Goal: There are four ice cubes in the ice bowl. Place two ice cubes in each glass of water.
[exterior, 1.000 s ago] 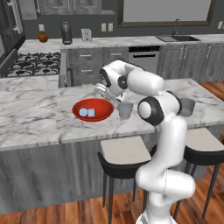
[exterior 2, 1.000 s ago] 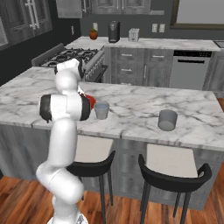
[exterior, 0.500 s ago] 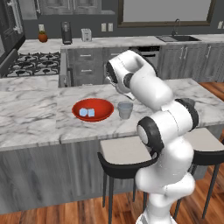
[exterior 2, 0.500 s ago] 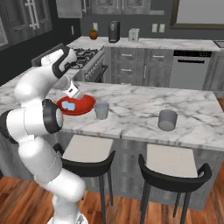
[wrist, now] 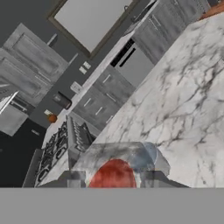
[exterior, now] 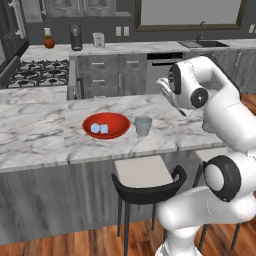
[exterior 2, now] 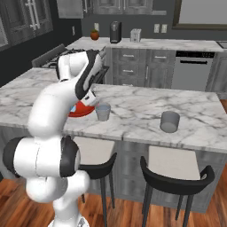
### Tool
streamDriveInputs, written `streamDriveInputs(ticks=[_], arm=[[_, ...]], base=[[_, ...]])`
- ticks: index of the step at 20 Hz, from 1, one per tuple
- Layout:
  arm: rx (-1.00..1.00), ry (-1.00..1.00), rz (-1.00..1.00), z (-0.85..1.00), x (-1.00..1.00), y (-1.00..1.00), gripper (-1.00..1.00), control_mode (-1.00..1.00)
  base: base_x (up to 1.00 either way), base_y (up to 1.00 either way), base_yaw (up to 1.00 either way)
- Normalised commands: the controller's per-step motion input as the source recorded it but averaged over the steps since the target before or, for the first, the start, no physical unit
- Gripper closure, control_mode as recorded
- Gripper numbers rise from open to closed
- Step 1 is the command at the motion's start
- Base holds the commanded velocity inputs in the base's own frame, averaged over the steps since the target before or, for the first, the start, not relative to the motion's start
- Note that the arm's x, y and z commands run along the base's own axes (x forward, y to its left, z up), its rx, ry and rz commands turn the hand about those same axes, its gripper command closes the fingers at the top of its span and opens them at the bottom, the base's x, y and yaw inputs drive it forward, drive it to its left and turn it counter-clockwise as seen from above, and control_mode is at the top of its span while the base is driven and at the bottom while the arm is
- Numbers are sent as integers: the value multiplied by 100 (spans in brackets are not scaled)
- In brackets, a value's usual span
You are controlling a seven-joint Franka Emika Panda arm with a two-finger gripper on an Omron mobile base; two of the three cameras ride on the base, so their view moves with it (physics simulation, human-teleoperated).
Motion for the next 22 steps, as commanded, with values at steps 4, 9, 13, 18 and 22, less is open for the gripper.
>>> streamDriveInputs(ticks=[4,9,13,18,22], arm=[[-3,39,-9,3,-37,-100,100,-100],[-18,48,-5,21,-22,-75,100,-100],[-25,35,0,57,-18,-61,100,-100],[-5,24,-1,78,-5,-52,100,-100],[0,9,-3,85,0,-43,100,-100]], base=[[0,0,0],[0,0,0],[0,0,0],[0,0,0],[0,0,0]])
